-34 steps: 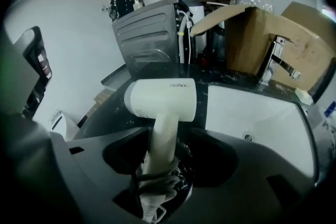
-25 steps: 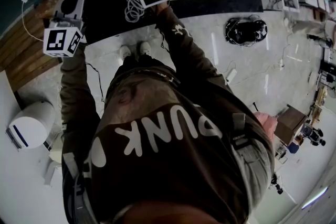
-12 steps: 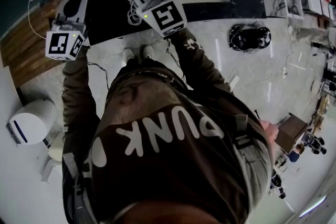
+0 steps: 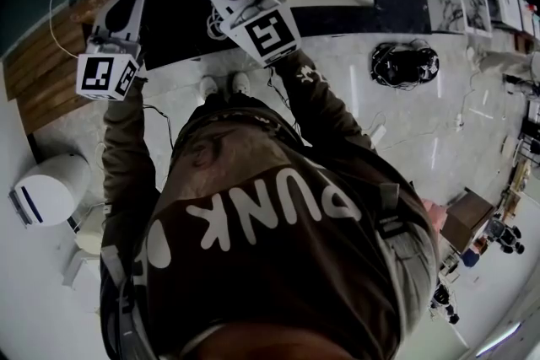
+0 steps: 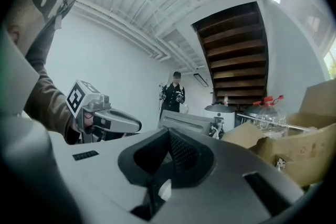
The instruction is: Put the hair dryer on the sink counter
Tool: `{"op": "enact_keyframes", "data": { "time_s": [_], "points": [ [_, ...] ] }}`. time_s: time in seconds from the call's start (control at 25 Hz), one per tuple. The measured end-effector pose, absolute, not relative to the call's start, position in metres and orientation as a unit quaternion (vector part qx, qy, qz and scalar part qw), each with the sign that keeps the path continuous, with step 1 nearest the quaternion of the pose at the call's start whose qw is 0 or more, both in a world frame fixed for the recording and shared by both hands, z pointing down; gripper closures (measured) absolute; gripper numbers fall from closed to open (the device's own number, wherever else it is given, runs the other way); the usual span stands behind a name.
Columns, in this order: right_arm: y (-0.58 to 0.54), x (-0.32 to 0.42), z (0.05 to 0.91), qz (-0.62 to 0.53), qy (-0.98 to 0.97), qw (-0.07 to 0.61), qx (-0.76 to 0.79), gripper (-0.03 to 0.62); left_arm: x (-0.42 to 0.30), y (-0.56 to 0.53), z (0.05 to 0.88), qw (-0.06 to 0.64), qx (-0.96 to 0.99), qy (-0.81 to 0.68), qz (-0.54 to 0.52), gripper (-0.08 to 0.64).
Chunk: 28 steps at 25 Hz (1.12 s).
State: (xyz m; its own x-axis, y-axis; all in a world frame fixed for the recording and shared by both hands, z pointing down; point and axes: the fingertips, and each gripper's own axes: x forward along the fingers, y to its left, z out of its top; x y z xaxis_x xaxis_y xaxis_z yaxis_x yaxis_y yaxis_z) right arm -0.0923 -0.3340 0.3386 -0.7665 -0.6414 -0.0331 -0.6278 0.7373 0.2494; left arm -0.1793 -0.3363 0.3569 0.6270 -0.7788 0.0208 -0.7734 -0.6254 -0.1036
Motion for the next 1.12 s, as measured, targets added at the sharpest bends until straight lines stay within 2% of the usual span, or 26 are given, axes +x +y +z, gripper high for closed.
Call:
{"op": "enact_keyframes", "data": {
  "time_s": [1.12],
  "points": [
    [-0.342, -0.075, 0.350, -0.104, -0.927, 0.034, 0.358, 0.584, -0.161, -0.342, 0.348, 0.049, -0.905, 0.421, -0.028, 0.566]
  ]
}}
